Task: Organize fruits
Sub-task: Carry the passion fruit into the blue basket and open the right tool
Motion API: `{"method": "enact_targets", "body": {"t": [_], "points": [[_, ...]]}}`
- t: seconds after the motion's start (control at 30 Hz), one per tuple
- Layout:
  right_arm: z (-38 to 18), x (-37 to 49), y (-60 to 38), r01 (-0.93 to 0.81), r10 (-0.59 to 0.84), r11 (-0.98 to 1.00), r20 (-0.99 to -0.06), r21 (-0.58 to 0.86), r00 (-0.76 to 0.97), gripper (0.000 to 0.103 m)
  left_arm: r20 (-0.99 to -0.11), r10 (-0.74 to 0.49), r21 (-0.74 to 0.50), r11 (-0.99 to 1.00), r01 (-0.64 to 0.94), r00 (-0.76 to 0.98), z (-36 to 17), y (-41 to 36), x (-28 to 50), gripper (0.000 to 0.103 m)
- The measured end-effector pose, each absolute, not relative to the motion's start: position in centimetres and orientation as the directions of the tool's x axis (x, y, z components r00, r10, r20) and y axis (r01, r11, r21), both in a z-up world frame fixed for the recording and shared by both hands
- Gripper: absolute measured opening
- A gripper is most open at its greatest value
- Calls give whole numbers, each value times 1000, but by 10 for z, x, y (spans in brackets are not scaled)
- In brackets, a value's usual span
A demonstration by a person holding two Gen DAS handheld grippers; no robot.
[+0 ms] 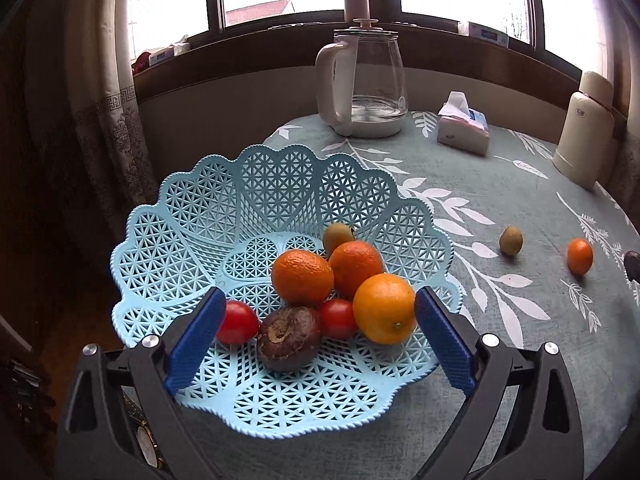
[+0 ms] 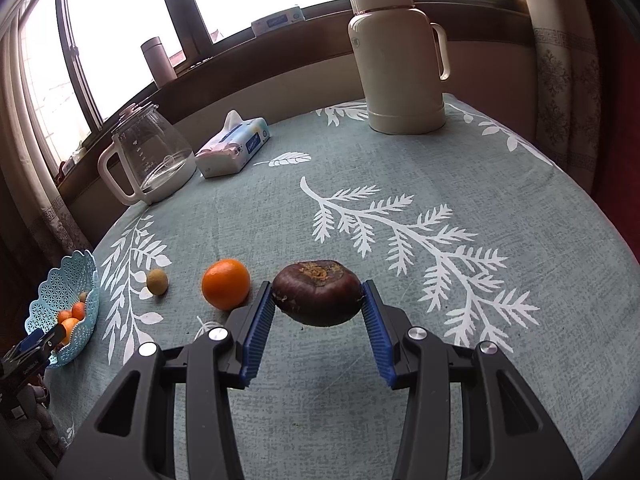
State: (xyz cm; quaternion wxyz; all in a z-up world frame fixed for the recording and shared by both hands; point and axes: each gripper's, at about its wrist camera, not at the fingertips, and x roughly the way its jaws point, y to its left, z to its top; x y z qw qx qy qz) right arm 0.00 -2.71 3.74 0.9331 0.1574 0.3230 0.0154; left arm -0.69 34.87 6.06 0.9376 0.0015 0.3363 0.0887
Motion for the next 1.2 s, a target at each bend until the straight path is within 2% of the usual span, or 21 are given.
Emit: {"method": "enact_targets", "body": {"t": [0.27,0.5,0.57,0.97,1.2], "points": [[37,0,-28,78,131,947,-597,311,791,45,-621,213,130,977,-169,755,68,354,-16,98],[37,0,-28,79,130,947,-597,310,792,45,-622,361,203,931,-303,695,68,391,-28,98],[37,-1,-28,77,128,948,-596,307,793,45,-629,332,150,939,-309,703,68,401,-33,98],[44,-7,-16,57,121,957,-572,284,811,45,-574,265,30,952,-303,775,83,403,-47,98],[61,-9,21,-36,197,958,-563,283,802,45,-564,226,-34,955,-296,794,93,416,-55,98]]}}
